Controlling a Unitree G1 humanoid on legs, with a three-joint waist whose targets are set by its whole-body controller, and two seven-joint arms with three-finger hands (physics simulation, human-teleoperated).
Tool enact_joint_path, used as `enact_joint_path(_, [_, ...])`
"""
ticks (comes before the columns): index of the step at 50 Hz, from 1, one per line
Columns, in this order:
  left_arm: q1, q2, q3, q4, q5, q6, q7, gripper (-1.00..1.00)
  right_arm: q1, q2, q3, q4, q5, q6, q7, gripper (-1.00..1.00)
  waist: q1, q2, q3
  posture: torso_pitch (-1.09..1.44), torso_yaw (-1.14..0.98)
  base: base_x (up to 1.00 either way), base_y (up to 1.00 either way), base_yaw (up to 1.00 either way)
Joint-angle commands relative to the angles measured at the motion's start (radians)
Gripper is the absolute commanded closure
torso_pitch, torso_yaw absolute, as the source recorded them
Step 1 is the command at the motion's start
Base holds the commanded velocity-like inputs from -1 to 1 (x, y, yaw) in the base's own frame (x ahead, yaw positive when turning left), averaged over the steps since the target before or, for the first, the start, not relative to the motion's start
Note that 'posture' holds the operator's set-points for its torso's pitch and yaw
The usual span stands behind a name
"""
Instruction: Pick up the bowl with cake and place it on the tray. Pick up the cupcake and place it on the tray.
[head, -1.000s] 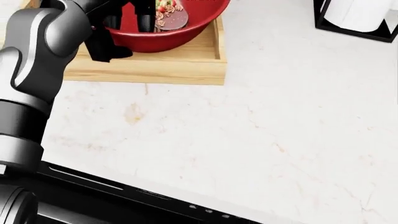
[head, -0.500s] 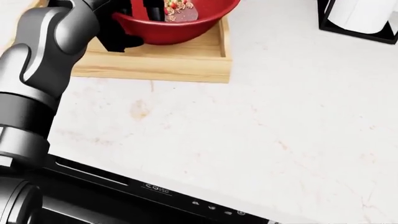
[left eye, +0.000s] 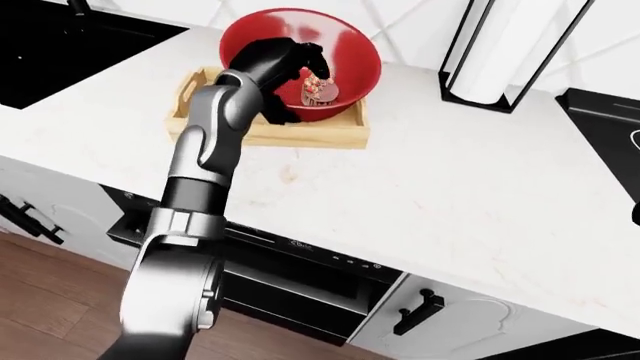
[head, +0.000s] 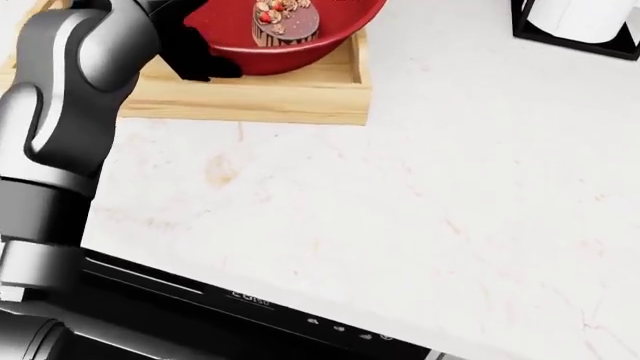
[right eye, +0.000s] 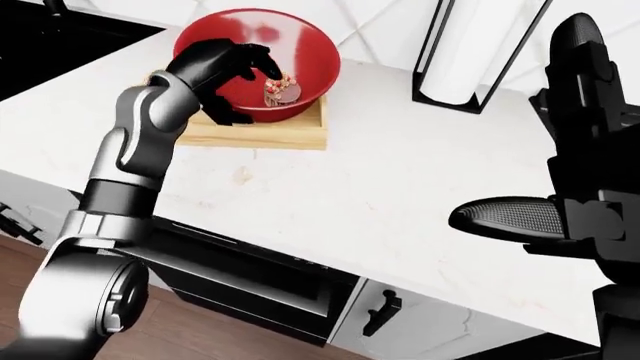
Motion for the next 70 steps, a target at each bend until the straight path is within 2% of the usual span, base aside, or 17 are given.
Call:
enact_joint_path(1, [-0.033, 0.004, 0.017, -0.097, -0.023, 0.011, -0.009, -0.21, -0.015, -0.018, -0.018, 0.000, -0.007, -0.021, -0.002, -1.00, -0.001, 0.000, -0.028, 0.00, 0.00, 0.00, 0.00, 0.00])
enact_joint_path(23, [0.154, -0.052, 0.037, -0.733, -0.149, 0.295, -0.251, -0.14, -0.106, -0.068, 0.073, 0.000, 0.006, -0.010, -0.061, -1.00, -0.002, 0.012, -0.018, 0.00, 0.00, 0.00, 0.00, 0.00])
enact_joint_path(26, [0.160, -0.062, 0.043, -0.767, -0.170, 0.350, -0.253, -0.42, -0.108, -0.075, 0.075, 0.000, 0.008, -0.003, -0.062, -1.00, -0.006, 0.021, -0.021, 0.00, 0.00, -0.07, 0.00, 0.00])
enact_joint_path(29, [0.171, -0.070, 0.046, -0.792, -0.195, 0.426, -0.249, -0.41, -0.106, -0.071, 0.076, 0.000, 0.001, 0.002, -0.054, -1.00, -0.008, 0.032, -0.045, 0.00, 0.00, -0.39, 0.00, 0.00])
enact_joint_path(33, [0.200, -0.075, 0.037, -0.857, -0.226, 0.508, -0.247, -0.99, -0.101, -0.067, 0.078, 0.000, -0.007, 0.008, -0.047, -1.00, -0.012, 0.029, -0.045, 0.00, 0.00, -0.52, 0.07, 0.00])
enact_joint_path(38, [0.223, -0.081, 0.033, -0.936, -0.254, 0.599, -0.259, -1.00, -0.109, -0.071, 0.092, 0.000, -0.011, 0.010, -0.047, -1.00, -0.020, -0.022, -0.049, 0.00, 0.00, -0.72, 0.24, 0.00])
enact_joint_path(48, [0.226, -0.088, 0.034, -1.053, -0.320, 0.763, -0.257, -1.00, -0.122, -0.077, 0.113, 0.000, -0.015, 0.016, -0.052, -1.00, 0.011, 0.037, -0.037, 0.00, 0.00, -0.76, 0.31, 0.00])
enact_joint_path(50, [0.228, -0.086, 0.035, -1.067, -0.325, 0.784, -0.247, -1.00, -0.121, -0.072, 0.120, 0.000, -0.023, 0.018, -0.048, -1.00, 0.014, 0.084, -0.042, 0.00, 0.00, -0.75, 0.39, 0.00])
enact_joint_path(51, [0.228, -0.083, 0.033, -1.068, -0.328, 0.789, -0.242, -1.00, -0.121, -0.072, 0.121, 0.000, -0.024, 0.018, -0.048, -1.00, 0.018, 0.138, -0.059, 0.00, 0.00, -0.76, 0.42, 0.00])
enact_joint_path(52, [0.227, -0.083, 0.034, -1.075, -0.326, 0.800, -0.231, -1.00, -0.121, -0.073, 0.121, 0.000, -0.023, 0.019, -0.047, -1.00, 0.023, 0.091, -0.041, 0.00, 0.00, -0.76, 0.45, 0.00])
enact_joint_path(53, [0.222, -0.083, 0.035, -1.084, -0.326, 0.817, -0.224, -1.00, -0.120, -0.072, 0.125, 0.000, -0.028, 0.021, -0.047, -1.00, 0.018, 0.097, -0.068, 0.00, 0.00, -0.32, 0.47, 0.00])
enact_joint_path(58, [0.207, -0.080, 0.064, -1.107, -0.373, 0.895, -0.184, -1.00, -0.126, -0.068, 0.144, 0.000, -0.041, 0.026, -0.049, -1.00, -0.017, 0.028, 0.013, 0.00, 0.00, -0.07, 0.47, 0.00])
enact_joint_path(61, [0.214, -0.073, 0.075, -1.128, -0.427, 0.940, -0.158, -1.00, -0.129, -0.066, 0.151, 0.000, -0.045, 0.028, -0.049, -1.00, -0.034, -0.020, 0.006, 0.00, 0.00, 0.00, 0.46, 0.00])
enact_joint_path(62, [0.217, -0.067, 0.073, -1.136, -0.440, 0.949, -0.148, -1.00, -0.129, -0.066, 0.151, 0.000, -0.045, 0.028, -0.049, -1.00, -0.036, -0.067, -0.023, 0.00, 0.00, 0.00, 0.47, 0.00])
enact_joint_path(63, [0.216, -0.064, 0.076, -1.145, -0.451, 0.974, -0.138, -1.00, -0.129, -0.065, 0.151, 0.000, -0.046, 0.028, -0.047, -1.00, -0.038, -0.041, 0.014, 0.00, 0.00, 0.00, 0.47, 0.00])
enact_joint_path(66, [0.225, -0.046, 0.070, -1.164, -0.469, 1.016, -0.111, -1.00, -0.129, -0.062, 0.161, 0.000, -0.056, 0.028, -0.044, -1.00, -0.025, -0.036, -0.026, 0.00, 0.00, 0.00, 0.46, 0.00])
enact_joint_path(70, [0.198, -0.046, 0.096, -1.198, -0.518, 1.136, -0.075, -1.00, -0.124, -0.048, 0.194, 0.000, -0.096, 0.022, -0.029, -1.00, -0.025, 0.026, -0.006, 0.00, 0.00, 0.00, 0.43, 0.00])
